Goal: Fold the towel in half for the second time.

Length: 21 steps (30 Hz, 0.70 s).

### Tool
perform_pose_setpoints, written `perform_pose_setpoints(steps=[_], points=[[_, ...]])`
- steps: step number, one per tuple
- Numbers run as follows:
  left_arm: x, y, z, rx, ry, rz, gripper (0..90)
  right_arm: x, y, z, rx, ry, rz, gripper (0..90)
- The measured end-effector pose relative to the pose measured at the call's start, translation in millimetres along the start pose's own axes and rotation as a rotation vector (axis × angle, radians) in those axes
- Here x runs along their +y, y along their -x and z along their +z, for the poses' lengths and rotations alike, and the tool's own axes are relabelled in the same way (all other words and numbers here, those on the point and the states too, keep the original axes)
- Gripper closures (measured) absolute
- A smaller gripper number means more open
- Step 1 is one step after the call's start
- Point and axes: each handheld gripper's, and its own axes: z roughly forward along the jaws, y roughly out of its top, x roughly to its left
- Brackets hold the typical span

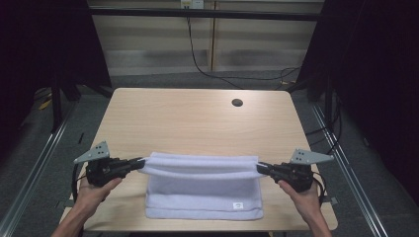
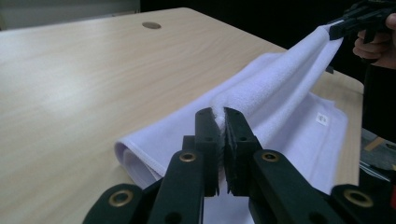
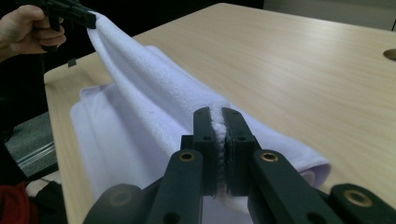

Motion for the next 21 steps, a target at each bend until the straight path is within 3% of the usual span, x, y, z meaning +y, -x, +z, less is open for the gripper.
perform_pose_setpoints(steps=[4,5,6,10,16,19,21], points=[[-22.1,12.0,-0.6,-0.034,-0.02,-0.034,85.4,-17.3,-14.5,-2.3,0.008,-0.042,-0.007,85.0],[-28.1,15.1,1.2,-0.044,-0.039,-0.039,85.4,-22.8,-17.5,-0.9,0.005,-0.08,-0.018,84.8],[-34.6,18.7,3.8,-0.028,-0.065,-0.035,85.3,-29.2,-19.4,1.4,0.012,-0.109,-0.019,84.5],[-54.4,22.1,7.5,-0.052,-0.117,-0.057,84.6,-51.9,-24.0,5.2,0.028,-0.173,0.007,80.8],[-71.3,25.4,-2.0,-0.09,-0.169,-0.067,76.5,-70.6,-32.5,-5.8,0.046,-0.213,0.039,68.1],[-70.2,27.9,-8.6,-0.105,-0.153,-0.068,66.1,-74.0,-37.1,-16.7,0.037,-0.191,0.051,61.4],[-65.5,26.7,-9.4,-0.079,-0.125,-0.082,59.5,-72.1,-37.3,-20.7,0.015,-0.173,0.056,60.4]])
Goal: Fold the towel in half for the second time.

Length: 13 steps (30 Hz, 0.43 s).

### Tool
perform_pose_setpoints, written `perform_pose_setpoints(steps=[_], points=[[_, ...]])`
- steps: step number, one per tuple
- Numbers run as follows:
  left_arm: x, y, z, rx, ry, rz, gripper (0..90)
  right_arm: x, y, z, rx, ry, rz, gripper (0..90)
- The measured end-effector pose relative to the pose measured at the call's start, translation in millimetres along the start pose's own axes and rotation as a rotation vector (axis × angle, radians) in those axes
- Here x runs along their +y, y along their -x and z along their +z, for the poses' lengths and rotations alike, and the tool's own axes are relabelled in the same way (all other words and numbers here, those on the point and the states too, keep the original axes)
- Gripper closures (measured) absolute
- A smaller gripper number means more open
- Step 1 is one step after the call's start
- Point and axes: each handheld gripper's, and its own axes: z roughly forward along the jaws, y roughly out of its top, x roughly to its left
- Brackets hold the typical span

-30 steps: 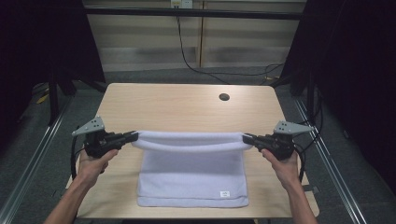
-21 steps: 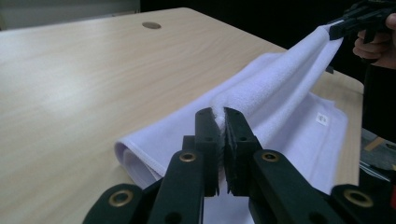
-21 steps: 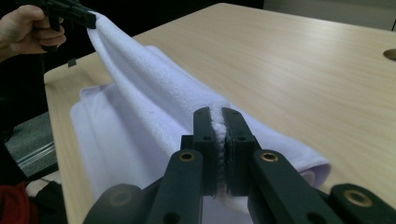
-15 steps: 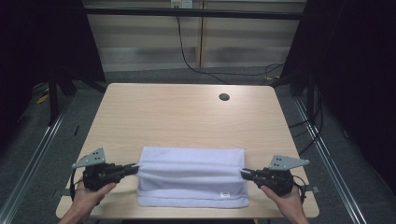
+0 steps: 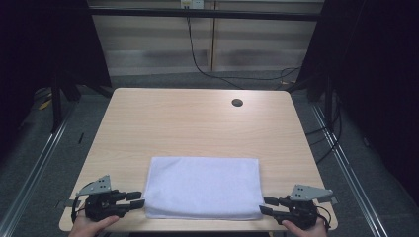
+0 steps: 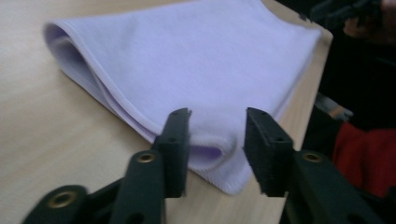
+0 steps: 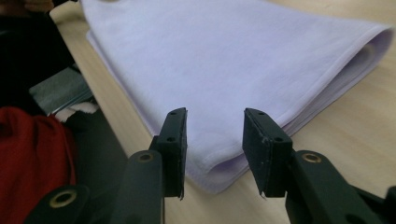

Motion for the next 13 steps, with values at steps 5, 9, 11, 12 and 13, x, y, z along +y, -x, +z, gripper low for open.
perform_pose_setpoints(steps=[5,9,11,12,13], points=[[27.0,-17.0,9.9,0.119,0.029,-0.051,44.5,18.5,11.4,-0.5,-0.065,0.074,0.03,50.0],[38.2,-37.7,14.7,0.218,0.023,-0.086,37.5,34.1,23.5,6.0,-0.118,0.115,0.047,46.3],[35.7,-45.9,14.6,0.235,0.029,-0.113,33.5,37.4,33.1,10.9,-0.134,0.12,0.06,45.1],[33.4,-46.5,14.4,0.26,0.037,-0.113,31.8,37.4,37.1,13.3,-0.144,0.129,0.07,43.3],[30.8,-46.3,13.1,0.24,0.076,-0.144,27.6,36.3,40.1,15.5,-0.154,0.132,0.078,42.8]])
